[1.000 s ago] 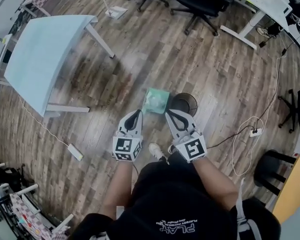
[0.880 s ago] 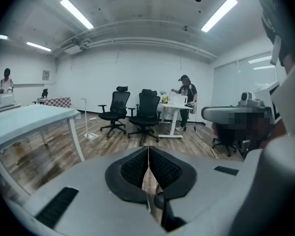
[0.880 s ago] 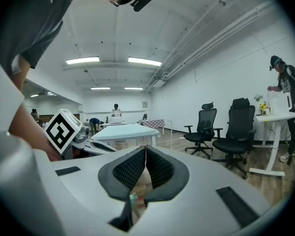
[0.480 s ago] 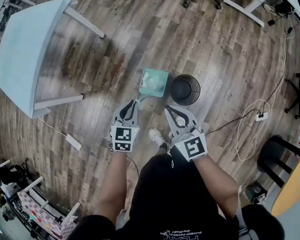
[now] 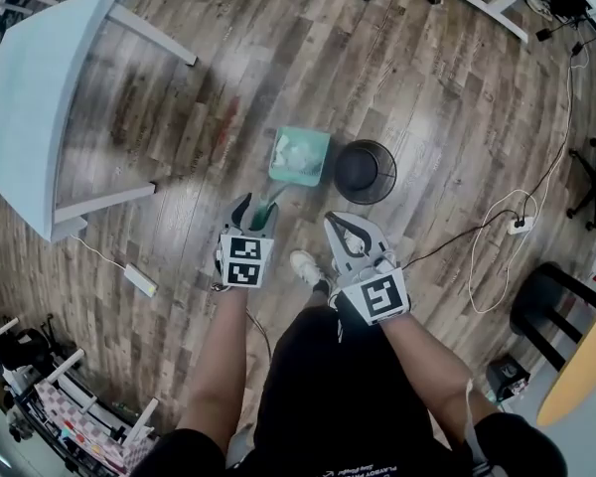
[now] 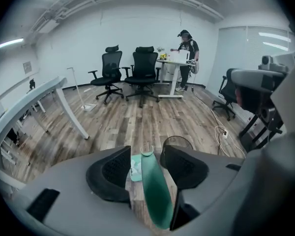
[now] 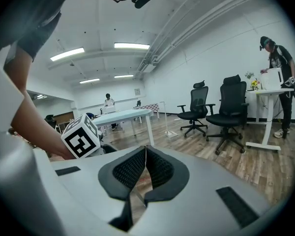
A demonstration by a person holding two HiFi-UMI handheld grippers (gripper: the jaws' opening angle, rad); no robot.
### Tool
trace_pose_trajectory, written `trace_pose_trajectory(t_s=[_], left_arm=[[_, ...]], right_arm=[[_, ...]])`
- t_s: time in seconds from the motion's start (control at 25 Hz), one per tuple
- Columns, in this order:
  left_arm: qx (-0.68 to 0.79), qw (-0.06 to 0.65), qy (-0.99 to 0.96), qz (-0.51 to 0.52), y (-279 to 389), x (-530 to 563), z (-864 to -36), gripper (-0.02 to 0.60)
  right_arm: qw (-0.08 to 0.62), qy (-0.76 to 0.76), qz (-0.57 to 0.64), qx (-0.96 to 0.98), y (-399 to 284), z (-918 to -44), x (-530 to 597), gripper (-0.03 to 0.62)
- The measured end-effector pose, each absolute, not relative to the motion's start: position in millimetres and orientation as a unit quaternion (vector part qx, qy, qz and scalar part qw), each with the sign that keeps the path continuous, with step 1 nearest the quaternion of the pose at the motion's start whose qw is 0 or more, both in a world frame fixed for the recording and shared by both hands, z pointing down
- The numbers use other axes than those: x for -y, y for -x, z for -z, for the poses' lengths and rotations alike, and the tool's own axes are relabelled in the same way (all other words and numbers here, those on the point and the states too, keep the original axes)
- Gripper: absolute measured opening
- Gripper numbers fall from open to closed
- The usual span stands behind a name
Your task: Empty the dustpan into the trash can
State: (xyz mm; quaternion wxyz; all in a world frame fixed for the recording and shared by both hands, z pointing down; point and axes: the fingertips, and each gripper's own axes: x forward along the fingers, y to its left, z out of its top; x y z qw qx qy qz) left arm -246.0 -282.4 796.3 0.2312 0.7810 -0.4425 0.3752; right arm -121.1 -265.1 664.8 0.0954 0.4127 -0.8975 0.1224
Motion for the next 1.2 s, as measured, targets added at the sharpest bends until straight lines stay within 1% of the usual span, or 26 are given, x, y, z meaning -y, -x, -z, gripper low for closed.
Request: trace_pose_trajectory(t_s=[0.16, 0.32, 0.64, 0.68, 0.84, 1.0, 1.2], left_arm=[[0.424, 0.260, -0.767, -0.406, 240.8, 283.2, -826.3, 0.244], [0.415, 0.285, -0.752, -0.426, 238.7, 282.9, -853.1, 0.252], [0.412, 0.324, -0.738, -0.425, 238.0, 284.5, -867.3, 0.252], [0.412, 0.329, -0.736, -0.424, 236.8, 284.3, -868.0, 0.245], [0.428, 0.343, -0.724, -0.417, 240.0, 283.9, -870.8, 0.134], [0.438, 0.336, -0.720, -0.421, 245.1, 283.5, -870.8, 0.112], [0.448, 0.299, -0.721, -0.436, 247.0, 280.1, -869.8, 0.098]], right_arm=[[0.101, -0.415, -0.131, 0.894, 117.0, -678.2, 262.8, 0.023], [0.108, -0.417, -0.143, 0.891, 112.9, -689.5, 257.4, 0.025], [0.107, -0.430, -0.159, 0.882, 97.3, -698.5, 256.1, 0.025], [0.109, -0.431, -0.160, 0.881, 94.9, -699.8, 256.6, 0.024], [0.112, -0.431, -0.157, 0.881, 90.3, -704.0, 255.7, 0.025], [0.112, -0.429, -0.159, 0.882, 89.7, -703.5, 251.0, 0.023], [0.114, -0.432, -0.158, 0.881, 87.2, -704.5, 245.7, 0.024]])
